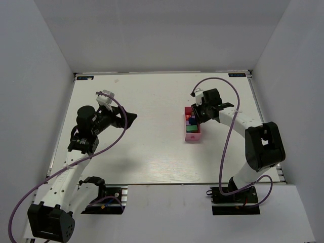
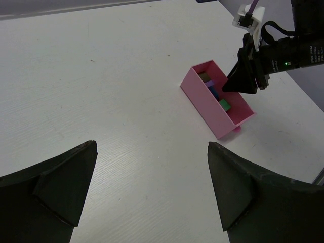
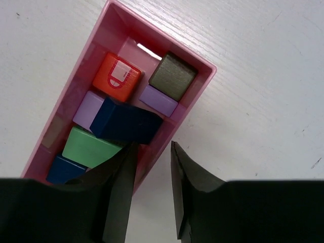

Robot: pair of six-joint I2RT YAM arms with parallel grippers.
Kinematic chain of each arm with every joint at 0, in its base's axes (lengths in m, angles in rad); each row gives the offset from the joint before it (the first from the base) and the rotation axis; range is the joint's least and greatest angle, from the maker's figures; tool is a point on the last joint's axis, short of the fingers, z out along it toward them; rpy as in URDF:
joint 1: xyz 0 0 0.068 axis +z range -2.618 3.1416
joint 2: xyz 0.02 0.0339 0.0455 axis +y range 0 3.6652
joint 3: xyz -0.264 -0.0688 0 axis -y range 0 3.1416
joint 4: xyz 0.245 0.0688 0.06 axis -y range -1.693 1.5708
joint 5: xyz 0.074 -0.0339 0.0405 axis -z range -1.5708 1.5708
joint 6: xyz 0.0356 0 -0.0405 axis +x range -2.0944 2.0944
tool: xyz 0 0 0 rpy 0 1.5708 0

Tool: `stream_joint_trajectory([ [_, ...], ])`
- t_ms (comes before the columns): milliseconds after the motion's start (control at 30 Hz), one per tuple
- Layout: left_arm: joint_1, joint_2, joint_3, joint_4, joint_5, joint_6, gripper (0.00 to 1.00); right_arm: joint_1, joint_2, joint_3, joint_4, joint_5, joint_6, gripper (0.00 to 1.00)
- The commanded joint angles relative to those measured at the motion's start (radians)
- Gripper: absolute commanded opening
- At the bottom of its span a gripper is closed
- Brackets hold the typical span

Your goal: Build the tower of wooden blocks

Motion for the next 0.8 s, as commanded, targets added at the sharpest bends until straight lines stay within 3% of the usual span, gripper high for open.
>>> stream_joint_trajectory([
  [0, -0.005, -0.009, 0.025, -0.002, -0.01, -0.005, 1.0, 0.005, -0.001, 0.029, 0.018, -0.004, 0.012, 0.38],
  [267, -0.005, -0.009, 0.025, -0.002, -0.01, -0.005, 1.0, 0.006, 0.018, 0.027, 0.019, 0.009, 0.004, 0.31],
  [767, -0.005, 0.0, 0.025, -0.002, -0.01, -0.005, 1.0, 0.002, -0.037, 0.017, 0.031, 0.047, -0.036, 0.0],
])
